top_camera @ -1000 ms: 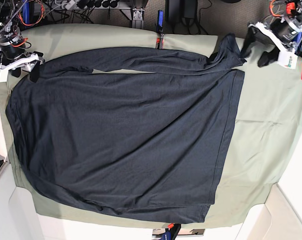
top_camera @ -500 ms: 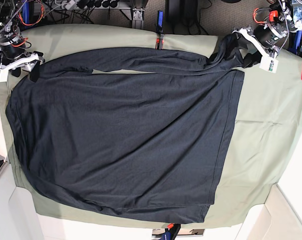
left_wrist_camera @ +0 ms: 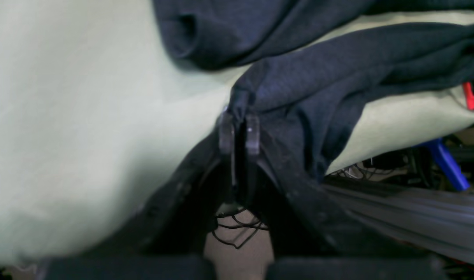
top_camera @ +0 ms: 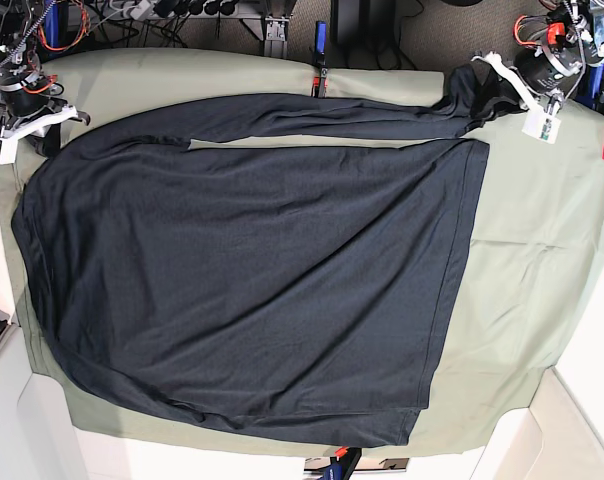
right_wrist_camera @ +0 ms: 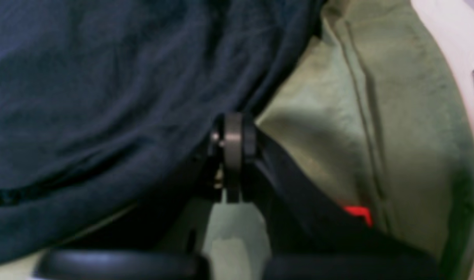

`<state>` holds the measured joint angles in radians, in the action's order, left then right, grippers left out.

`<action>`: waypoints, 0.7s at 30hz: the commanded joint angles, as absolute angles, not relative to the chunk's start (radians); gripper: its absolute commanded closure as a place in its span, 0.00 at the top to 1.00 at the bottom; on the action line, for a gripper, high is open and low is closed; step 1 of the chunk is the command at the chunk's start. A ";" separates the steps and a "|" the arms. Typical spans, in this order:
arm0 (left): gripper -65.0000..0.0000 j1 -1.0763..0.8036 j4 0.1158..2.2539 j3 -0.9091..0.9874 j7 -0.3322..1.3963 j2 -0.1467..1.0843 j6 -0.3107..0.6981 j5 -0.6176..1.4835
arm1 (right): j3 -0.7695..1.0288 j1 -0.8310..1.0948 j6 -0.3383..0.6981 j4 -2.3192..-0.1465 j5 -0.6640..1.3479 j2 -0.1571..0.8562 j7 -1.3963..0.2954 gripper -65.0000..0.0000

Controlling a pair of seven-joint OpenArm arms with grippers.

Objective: Fold the T-shirt properly
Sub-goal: 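Drag the grasped shoulder edge across the shirt toward the hem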

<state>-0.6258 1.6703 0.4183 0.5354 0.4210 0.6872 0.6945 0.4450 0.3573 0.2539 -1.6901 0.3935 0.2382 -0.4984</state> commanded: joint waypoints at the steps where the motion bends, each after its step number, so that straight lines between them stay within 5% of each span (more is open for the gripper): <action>1: 0.00 -0.630 1.681 0.435 0.521 0.435 0.698 0.723 | 0.453 0.356 0.257 -1.705 0.400 0.252 -0.476 0.11; 4: 0.00 -0.632 1.681 0.445 0.523 0.436 0.698 0.733 | 0.453 0.355 0.248 -1.705 0.400 0.252 -0.493 0.43; 6: 0.00 -0.632 1.681 0.445 0.546 0.435 0.698 0.743 | 0.452 0.355 0.232 -1.705 0.412 0.252 -0.495 0.55; 21: 0.00 -0.632 1.681 0.445 0.574 0.435 0.698 0.804 | 0.450 0.237 0.268 -1.571 0.457 0.247 -0.502 0.54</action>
<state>-0.6285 1.6695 0.4351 0.5877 0.4213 0.6865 0.7868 0.4450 0.2424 0.2653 -1.5600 0.4511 0.2356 -0.5056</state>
